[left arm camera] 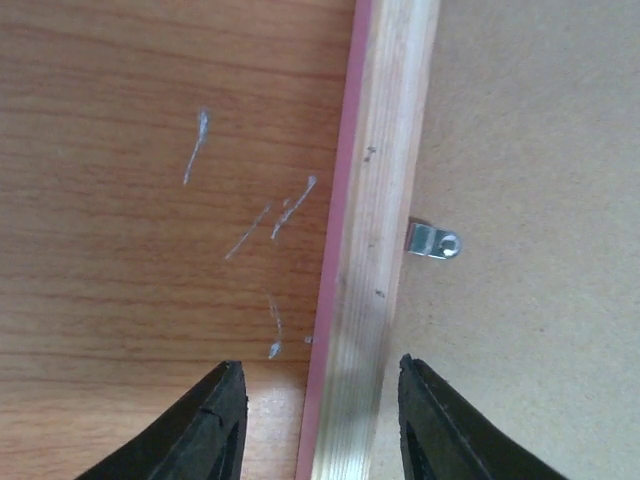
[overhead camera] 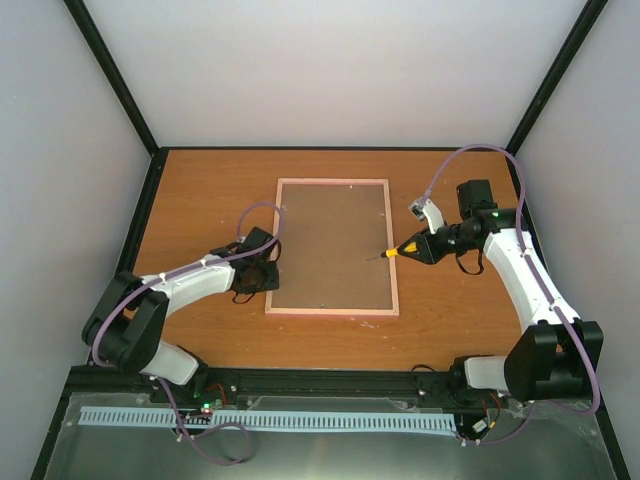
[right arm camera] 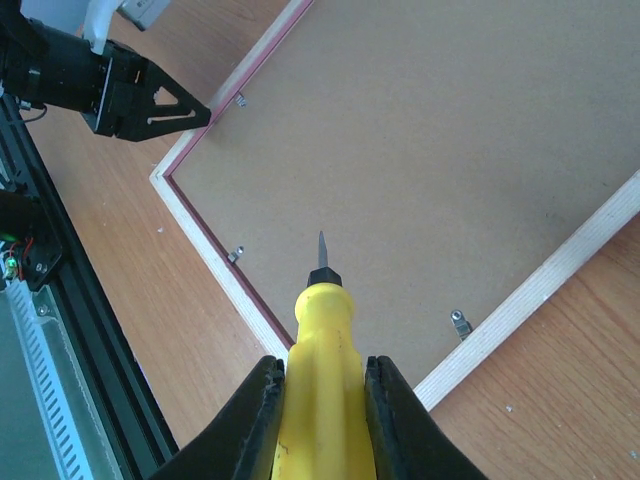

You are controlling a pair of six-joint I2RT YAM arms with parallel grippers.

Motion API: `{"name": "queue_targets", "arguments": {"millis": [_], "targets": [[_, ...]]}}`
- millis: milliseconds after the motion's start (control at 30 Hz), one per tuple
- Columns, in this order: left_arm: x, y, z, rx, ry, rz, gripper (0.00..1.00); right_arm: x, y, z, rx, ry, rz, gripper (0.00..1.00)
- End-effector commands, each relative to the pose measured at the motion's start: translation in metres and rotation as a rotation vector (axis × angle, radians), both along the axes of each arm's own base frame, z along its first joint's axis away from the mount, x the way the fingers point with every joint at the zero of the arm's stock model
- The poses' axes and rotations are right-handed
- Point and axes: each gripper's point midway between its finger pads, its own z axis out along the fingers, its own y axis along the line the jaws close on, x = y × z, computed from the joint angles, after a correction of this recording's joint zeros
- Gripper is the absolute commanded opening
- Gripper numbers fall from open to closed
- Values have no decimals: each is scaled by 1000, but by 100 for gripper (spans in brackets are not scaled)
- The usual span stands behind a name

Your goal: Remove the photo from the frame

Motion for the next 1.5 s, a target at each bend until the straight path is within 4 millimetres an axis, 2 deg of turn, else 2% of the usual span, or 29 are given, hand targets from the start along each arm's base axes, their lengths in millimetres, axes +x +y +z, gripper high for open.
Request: {"name": "queue_targets", "arguments": {"millis": [0,100,200,400,600,700,767,1033,1267,1467], "targets": [[1,-2,-9,-13,18,10,41,3,0,4,2,-25,-1,3],[3,-6,-13,-25,20,-10,35,4,0,5,2,-29,0,3],[7,-16,-15,-53,6,-54,23,4,-1,3,-9,-36,0,3],[9,-60,-10,-137,-56,-239,5,6,4,4,-21,-55,22,3],[-3,-104,-15,-183,-49,-346,1,2,24,1,-51,-71,87,3],[-12,-116,-21,-198,-27,-367,1,0,35,-4,-73,-71,116,3],[-12,-127,-17,-224,-46,-376,1,-4,47,-8,-79,-67,152,3],[-17,-129,-10,-261,-61,-370,1,3,78,-32,-143,-59,216,3],[-18,-127,-11,-272,-63,-353,1,13,116,-41,-118,-16,273,3],[-20,-123,-10,-279,-69,-332,1,16,136,-57,-144,29,290,3]]}}
